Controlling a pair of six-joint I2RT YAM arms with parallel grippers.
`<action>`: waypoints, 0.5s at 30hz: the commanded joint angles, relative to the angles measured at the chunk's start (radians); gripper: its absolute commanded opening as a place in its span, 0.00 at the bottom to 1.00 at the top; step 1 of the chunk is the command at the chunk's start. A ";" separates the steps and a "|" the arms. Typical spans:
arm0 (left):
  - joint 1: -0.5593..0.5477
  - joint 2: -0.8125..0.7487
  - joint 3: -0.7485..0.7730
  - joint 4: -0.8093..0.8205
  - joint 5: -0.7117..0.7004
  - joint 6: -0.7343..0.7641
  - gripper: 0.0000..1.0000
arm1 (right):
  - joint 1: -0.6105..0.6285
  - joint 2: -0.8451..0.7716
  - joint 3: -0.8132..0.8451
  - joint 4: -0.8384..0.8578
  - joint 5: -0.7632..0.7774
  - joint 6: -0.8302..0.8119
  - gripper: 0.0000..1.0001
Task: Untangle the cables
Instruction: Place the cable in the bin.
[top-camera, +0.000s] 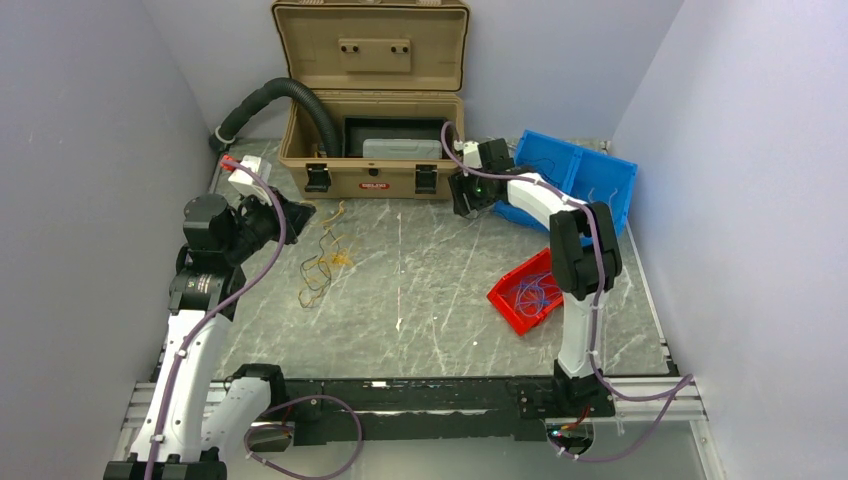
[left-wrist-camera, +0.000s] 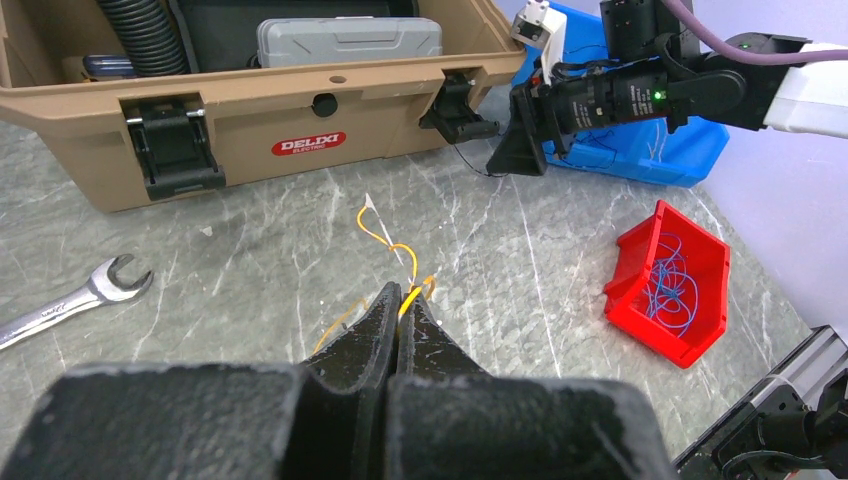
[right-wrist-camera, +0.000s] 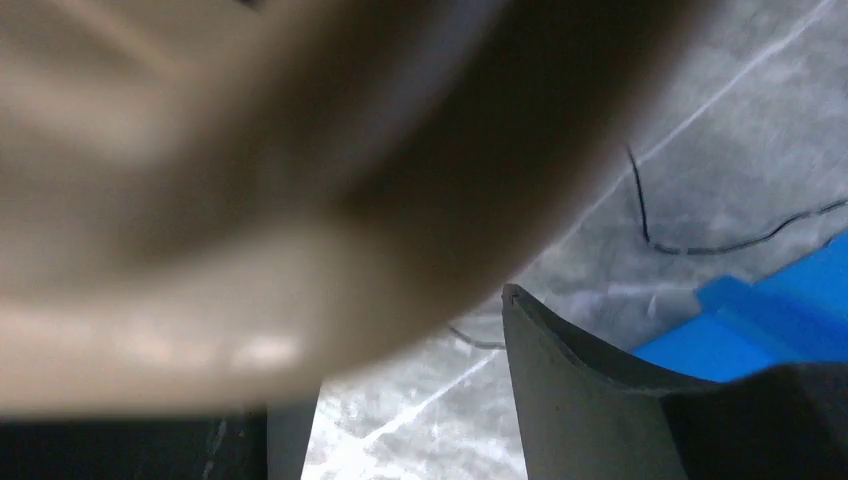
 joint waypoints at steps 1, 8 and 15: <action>0.002 -0.002 0.012 0.017 0.004 0.018 0.00 | 0.004 0.044 0.016 0.108 0.006 -0.034 0.63; 0.002 0.005 0.017 0.015 0.009 0.017 0.00 | 0.011 0.071 -0.032 0.144 0.009 -0.031 0.52; 0.001 -0.001 0.014 0.016 0.010 0.016 0.00 | 0.019 -0.058 -0.209 0.281 0.019 0.014 0.53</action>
